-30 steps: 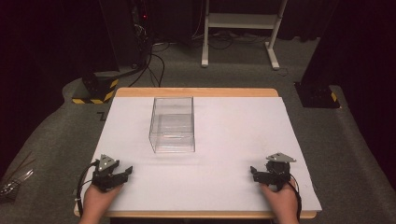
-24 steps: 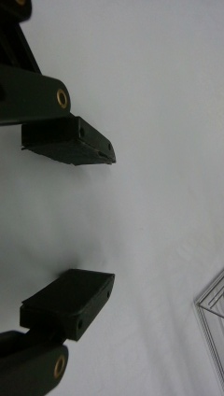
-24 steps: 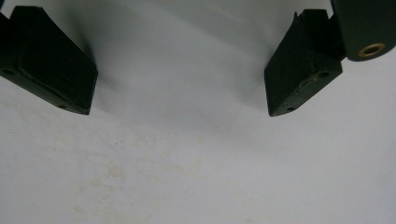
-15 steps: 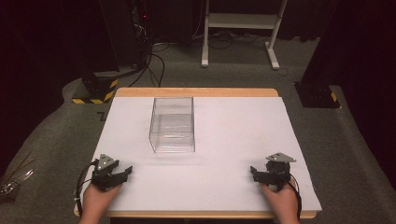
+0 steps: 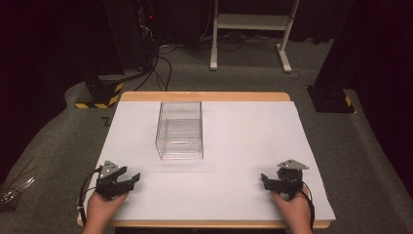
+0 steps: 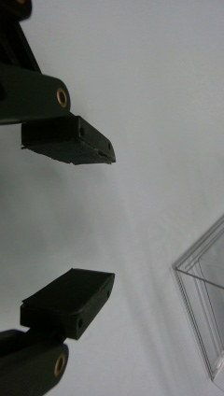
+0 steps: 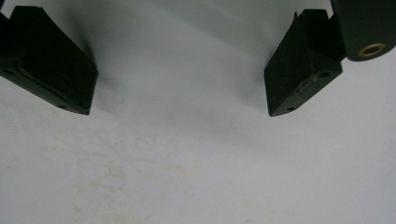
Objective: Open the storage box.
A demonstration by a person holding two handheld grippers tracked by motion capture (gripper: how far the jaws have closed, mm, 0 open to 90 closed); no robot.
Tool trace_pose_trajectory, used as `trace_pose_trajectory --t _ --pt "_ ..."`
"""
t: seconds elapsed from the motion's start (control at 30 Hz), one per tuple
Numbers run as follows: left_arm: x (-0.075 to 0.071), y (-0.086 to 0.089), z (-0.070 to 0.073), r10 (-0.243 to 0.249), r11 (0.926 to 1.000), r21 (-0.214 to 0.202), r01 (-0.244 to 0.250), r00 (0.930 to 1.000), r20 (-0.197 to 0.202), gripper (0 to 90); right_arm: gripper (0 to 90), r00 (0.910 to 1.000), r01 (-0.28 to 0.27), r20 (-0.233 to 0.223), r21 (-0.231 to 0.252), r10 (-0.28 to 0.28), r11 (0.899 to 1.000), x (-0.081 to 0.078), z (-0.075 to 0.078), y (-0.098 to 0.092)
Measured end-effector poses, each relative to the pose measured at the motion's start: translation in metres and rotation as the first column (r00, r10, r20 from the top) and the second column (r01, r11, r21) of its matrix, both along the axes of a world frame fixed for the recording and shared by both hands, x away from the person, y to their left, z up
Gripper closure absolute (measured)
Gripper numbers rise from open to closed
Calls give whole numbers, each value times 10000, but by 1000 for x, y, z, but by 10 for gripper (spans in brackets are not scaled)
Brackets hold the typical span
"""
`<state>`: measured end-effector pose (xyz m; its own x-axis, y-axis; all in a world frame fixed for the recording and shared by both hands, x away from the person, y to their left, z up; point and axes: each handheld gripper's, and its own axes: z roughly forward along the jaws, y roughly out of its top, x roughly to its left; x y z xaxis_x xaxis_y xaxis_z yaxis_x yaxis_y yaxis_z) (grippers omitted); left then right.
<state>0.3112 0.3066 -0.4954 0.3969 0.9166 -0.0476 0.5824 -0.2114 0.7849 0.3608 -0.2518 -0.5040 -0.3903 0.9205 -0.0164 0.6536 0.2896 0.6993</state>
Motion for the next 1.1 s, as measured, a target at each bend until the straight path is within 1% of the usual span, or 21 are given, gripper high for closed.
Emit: trace_pose_trajectory --t 0.03,0.1,0.2,0.23,0.33,0.43,0.47,0.5,0.53,0.63,0.73,0.8,0.87,0.9,0.97,1.07,1.1 --pt "0 -2 0 -37 10000 -74 37 10000 -17 359 95 10000 -1 -1 1 1 10000 0 0 0" --pt "0 -4 1 -165 9998 -78 165 9999 -21 350 95 10000 -3 -1 -1 3 10000 0 0 0" --pt "0 -8 2 -275 9996 -1 275 9996 56 343 95 10000 -1 2 -1 1 10000 0 0 0" --pt "-1 -10 2 -267 9996 -127 267 9996 43 343 95 10000 6 -5 7 -6 10000 0 0 0" --pt "-1 -13 3 -436 9986 -298 437 9990 36 343 95 10000 7 -3 6 -7 10000 0 0 0" --pt "-1 -18 3 -699 9972 -281 700 9975 35 343 95 10000 4 1 2 -4 10000 0 0 0" --pt "-1 -20 3 -774 9962 -409 775 9970 40 343 96 10000 -5 12 -9 5 10000 0 0 0" --pt "-2 -24 2 -699 9941 -828 696 9976 1 343 96 10000 -4 13 -8 4 10000 0 0 0" --pt "-1 -23 3 -937 9940 -556 939 9956 69 343 96 10000 -4 13 -10 4 10000 0 0 0" --pt "-1 -29 4 -1115 9909 -745 1124 9936 162 339 96 10000 -7 11 -6 7 10000 0 0 0" --pt "-1 -35 7 -1338 9874 -814 1360 9905 319 338 95 10000 2 -2 5 -2 10000 0 0 0" --pt "-2 -38 9 -1437 9855 -866 1460 9891 331 338 95 10000 1 -1 3 -1 10000 0 0 0" --pt "-2 -40 11 -1469 9833 -1029 1502 9884 387 338 96 10000 3 2 2 -3 10000 0 0 0" --pt "-3 -41 13 -1522 9810 -1152 1559 9875 411 338 96 10000 3 3 0 -3 10000 0 0 0" --pt "-4 -44 15 -1572 9786 -1270 1621 9864 481 338 96 10000 2 3 2 -2 10000 0 0 0" --pt "-3 -50 19 -1688 9774 -1183 1752 9837 621 336 96 10000 2 2 3 -2 10000 0 0 0" --pt "-3 -52 20 -1725 9762 -1217 1795 9828 658 335 96 10000 -1 5 0 1 10000 0 0 0"
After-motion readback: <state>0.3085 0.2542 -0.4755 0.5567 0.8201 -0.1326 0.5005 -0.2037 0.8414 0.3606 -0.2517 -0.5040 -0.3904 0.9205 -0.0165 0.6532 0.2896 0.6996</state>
